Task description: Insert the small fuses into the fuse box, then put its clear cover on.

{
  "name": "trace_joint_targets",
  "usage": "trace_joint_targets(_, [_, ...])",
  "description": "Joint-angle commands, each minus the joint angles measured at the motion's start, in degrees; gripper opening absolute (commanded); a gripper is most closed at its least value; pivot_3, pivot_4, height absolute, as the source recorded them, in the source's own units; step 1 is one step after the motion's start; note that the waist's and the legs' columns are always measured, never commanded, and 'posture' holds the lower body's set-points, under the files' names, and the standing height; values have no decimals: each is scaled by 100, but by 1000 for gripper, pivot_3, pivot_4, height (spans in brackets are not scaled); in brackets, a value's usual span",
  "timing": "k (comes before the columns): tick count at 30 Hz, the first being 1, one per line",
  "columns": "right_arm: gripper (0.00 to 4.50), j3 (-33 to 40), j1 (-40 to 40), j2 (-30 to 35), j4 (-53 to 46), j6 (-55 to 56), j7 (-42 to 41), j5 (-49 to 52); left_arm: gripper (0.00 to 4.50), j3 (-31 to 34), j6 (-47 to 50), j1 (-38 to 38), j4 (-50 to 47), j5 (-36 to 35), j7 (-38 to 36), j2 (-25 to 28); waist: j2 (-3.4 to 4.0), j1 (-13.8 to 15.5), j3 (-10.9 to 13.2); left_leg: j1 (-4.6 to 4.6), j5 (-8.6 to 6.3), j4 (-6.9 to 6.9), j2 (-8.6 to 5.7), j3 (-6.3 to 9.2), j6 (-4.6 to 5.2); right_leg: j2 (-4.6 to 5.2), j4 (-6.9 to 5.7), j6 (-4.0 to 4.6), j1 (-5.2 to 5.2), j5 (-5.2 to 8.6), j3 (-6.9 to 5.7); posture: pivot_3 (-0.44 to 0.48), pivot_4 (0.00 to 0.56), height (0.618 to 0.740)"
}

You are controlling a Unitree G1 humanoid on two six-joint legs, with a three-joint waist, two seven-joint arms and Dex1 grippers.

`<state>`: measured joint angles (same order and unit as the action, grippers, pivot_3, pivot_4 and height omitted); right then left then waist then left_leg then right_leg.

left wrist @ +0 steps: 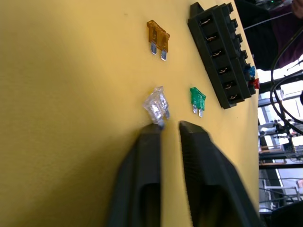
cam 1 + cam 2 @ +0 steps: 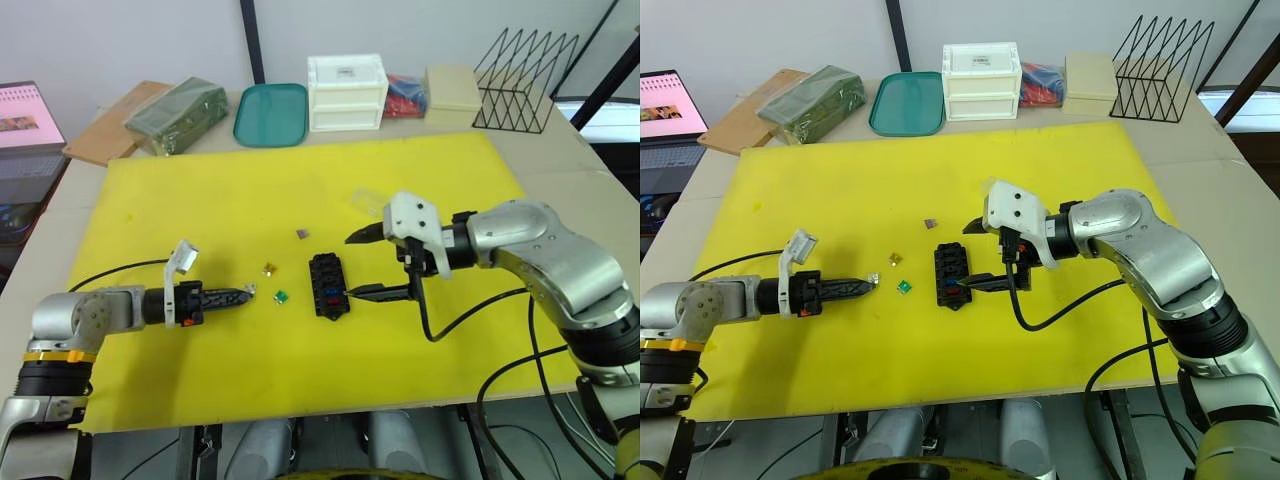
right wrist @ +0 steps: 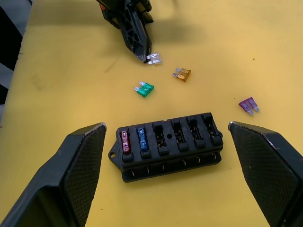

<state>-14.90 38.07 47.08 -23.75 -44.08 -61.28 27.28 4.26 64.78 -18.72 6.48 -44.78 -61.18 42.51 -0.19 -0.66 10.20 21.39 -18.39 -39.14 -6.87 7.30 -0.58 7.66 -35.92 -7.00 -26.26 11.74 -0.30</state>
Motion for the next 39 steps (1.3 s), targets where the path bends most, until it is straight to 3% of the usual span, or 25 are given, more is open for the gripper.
trace_joint_targets(1, [4402,54,115,-37,-225,35,-25,-5,1627,219,21,56,131,37,200,-14,0,4,0,0,0,0,0,0,0,0,-1,0,1,0,0,0,150,740])
trace_joint_targets(20, [4402,39,120,-35,-254,41,-59,-24,1627,462,-145,-26,355,80,500,-347,0,17,-1,-4,6,-3,0,4,-11,-1,-9,3,5,-2,0,0,150,740])
trace_joint_targets(23, [4402,33,121,-30,-256,35,-62,-35,1004,455,-192,-12,369,109,528,-369,0,17,-1,-4,6,-3,0,4,-11,-1,-9,3,5,-2,0,0,150,740])
trace_joint_targets(26, [4402,29,116,-34,-261,30,-60,-36,21,455,-239,-7,387,120,579,-379,0,15,-1,-4,6,-2,0,4,-11,-1,-9,3,4,-2,0,0,150,740])
trace_joint_targets(34, [4402,16,130,-43,-233,44,-72,-50,21,448,-391,49,251,120,430,-232,0,9,-1,-4,6,-2,0,5,-11,-1,-9,3,4,-2,0,0,150,740])
trace_joint_targets(39, [4402,214,401,-119,-155,-587,-23,354,21,584,-981,45,-482,-46,40,-235,-3,9,1,0,7,-2,2,5,-11,-2,-9,3,-2,-2,0,0,150,740])
